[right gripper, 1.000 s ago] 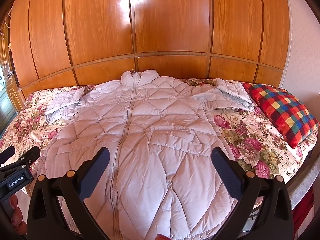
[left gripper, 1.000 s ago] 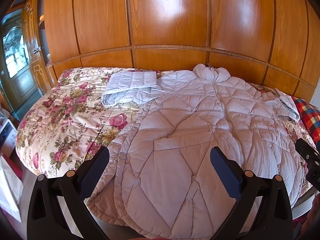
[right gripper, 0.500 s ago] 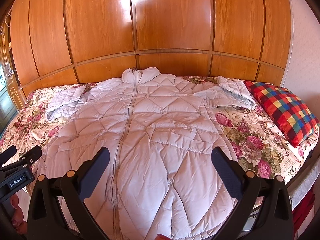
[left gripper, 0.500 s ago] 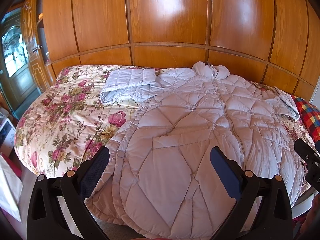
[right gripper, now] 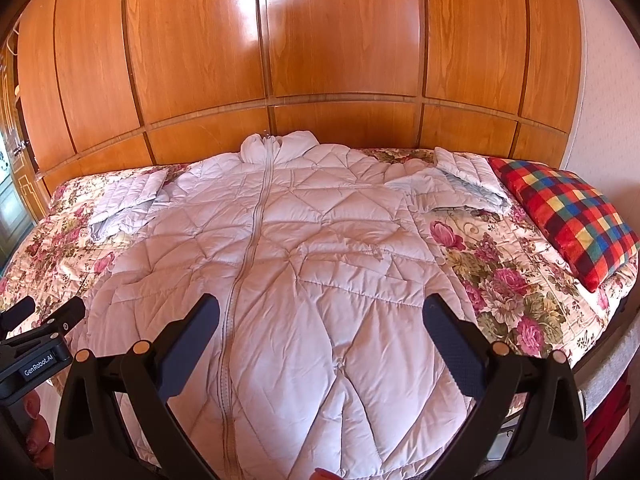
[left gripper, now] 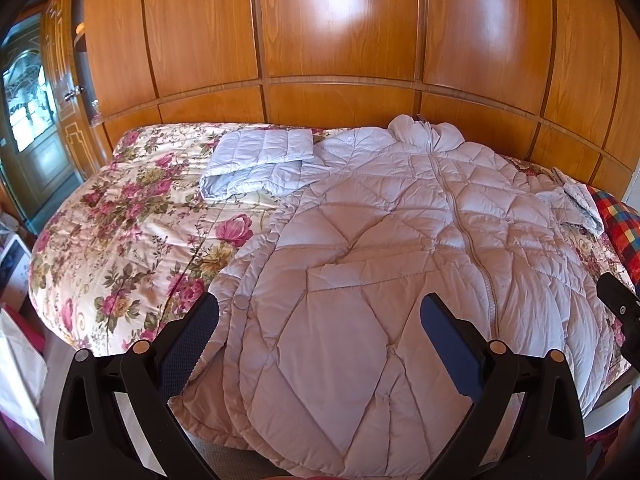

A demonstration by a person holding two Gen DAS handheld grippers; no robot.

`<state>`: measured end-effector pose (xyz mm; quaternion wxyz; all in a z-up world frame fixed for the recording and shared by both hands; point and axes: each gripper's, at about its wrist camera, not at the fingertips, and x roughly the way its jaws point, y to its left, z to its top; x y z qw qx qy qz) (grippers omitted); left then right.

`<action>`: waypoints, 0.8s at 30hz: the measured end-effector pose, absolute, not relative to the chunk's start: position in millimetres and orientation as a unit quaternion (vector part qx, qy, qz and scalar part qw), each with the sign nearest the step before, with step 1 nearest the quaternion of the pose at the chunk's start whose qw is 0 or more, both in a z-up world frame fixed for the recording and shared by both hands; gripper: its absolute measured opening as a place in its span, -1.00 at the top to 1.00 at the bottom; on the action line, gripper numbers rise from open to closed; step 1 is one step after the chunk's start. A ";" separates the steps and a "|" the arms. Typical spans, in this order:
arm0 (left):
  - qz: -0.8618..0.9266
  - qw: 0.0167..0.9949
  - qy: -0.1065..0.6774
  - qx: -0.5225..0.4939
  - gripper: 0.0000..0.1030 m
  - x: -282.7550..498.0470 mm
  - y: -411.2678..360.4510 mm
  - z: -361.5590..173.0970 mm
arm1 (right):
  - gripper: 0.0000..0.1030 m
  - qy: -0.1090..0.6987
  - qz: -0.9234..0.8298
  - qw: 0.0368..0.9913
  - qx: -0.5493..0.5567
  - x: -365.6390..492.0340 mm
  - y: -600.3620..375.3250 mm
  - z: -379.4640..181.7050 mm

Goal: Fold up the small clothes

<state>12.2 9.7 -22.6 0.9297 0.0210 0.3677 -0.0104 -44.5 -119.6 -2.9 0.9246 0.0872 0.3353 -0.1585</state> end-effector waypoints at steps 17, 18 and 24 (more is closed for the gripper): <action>-0.085 0.901 0.417 -0.081 -0.94 33.0 25.5 -70.3 | -0.97 0.306 -0.150 0.932 0.121 -29.3 -178.4 -35.2; -0.087 0.900 0.419 -0.086 -0.94 34.3 25.8 -74.4 | -0.97 0.313 -0.154 0.929 0.126 -26.5 -186.5 -39.4; -0.088 0.897 0.428 -0.060 -0.94 42.8 17.6 -90.0 | -0.96 0.338 -0.170 0.912 0.157 -12.5 -245.5 -65.0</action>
